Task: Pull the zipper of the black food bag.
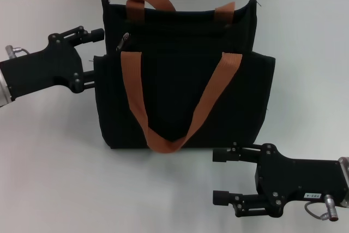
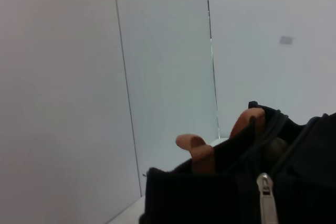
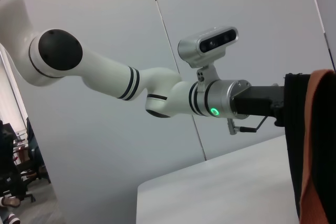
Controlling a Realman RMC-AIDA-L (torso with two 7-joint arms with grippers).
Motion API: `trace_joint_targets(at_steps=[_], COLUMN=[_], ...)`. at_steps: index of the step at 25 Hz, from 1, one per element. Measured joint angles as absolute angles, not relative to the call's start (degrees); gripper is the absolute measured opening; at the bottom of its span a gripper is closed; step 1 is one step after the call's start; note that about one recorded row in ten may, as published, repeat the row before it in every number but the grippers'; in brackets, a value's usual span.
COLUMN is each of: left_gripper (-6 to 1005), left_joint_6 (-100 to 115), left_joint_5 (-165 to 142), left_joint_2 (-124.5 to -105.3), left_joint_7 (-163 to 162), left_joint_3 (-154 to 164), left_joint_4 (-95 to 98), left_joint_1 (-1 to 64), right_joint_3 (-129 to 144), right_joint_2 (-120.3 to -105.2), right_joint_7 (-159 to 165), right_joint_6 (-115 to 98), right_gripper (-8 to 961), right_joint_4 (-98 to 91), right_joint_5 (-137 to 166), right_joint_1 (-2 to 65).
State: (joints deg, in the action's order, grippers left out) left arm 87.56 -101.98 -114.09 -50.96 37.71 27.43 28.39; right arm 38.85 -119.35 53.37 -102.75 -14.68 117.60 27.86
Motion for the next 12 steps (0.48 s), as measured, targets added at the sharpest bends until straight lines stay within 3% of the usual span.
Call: trace_joint_targets(at_steps=[5, 12], left_gripper=[746, 740], left_joint_6=[85.28, 85.83], left_joint_5=[-101.04, -98.52], left_joint_2=[-115.52, -115.90], left_joint_7=[-47.96, -45.52], left_joint_3=[36.17, 34.30], left_joint_4=[27.42, 26.85], left_joint_1=[28.77, 27.83], right_joint_3=[38.77, 38.75], right_joint_2=[-119.35, -119.35], right_joint_7=[53.54, 53.61], right_joint_6=[-103.03, -103.31], right_gripper=[747, 744], right_joint_4=[-14.68, -14.68], right_joint_5=[117.60, 116.98], right_joint_1=[27.86, 27.86])
